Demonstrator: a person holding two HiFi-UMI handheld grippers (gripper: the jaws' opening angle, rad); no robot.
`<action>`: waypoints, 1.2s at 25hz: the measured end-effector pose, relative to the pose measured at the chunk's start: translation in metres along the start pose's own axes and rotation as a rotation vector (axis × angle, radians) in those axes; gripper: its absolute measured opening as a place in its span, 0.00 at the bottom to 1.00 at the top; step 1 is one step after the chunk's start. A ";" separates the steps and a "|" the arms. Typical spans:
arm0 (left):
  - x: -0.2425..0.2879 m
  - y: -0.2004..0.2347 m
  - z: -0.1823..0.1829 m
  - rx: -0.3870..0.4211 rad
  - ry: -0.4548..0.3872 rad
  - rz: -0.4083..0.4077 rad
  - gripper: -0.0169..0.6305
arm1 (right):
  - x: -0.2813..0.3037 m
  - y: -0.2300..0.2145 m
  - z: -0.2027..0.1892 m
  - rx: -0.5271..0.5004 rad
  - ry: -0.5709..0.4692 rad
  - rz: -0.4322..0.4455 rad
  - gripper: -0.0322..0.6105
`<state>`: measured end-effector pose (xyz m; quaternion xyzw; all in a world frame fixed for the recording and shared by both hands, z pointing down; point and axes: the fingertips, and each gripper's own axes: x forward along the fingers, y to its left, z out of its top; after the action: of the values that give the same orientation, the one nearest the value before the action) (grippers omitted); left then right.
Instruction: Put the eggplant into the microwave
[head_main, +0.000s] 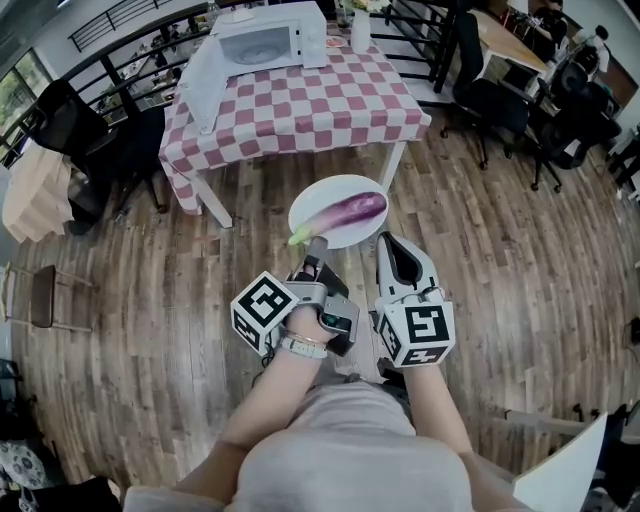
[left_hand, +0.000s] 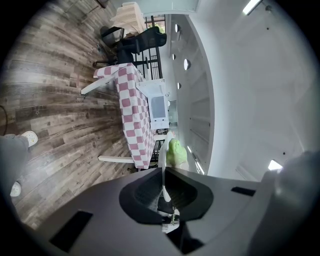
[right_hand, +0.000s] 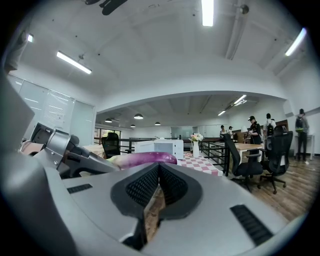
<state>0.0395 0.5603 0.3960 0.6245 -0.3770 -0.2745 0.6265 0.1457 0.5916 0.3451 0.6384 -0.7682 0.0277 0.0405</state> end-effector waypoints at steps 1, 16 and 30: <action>0.004 -0.001 0.006 -0.002 -0.001 0.000 0.05 | 0.007 0.001 0.001 0.000 -0.001 0.002 0.09; 0.066 -0.007 0.091 -0.028 -0.012 0.001 0.05 | 0.111 0.018 0.012 -0.014 0.020 0.025 0.09; 0.101 -0.003 0.167 -0.040 -0.005 0.009 0.05 | 0.192 0.053 0.018 -0.020 0.017 0.048 0.09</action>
<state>-0.0392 0.3822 0.3957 0.6094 -0.3758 -0.2808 0.6392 0.0579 0.4115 0.3462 0.6189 -0.7832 0.0262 0.0528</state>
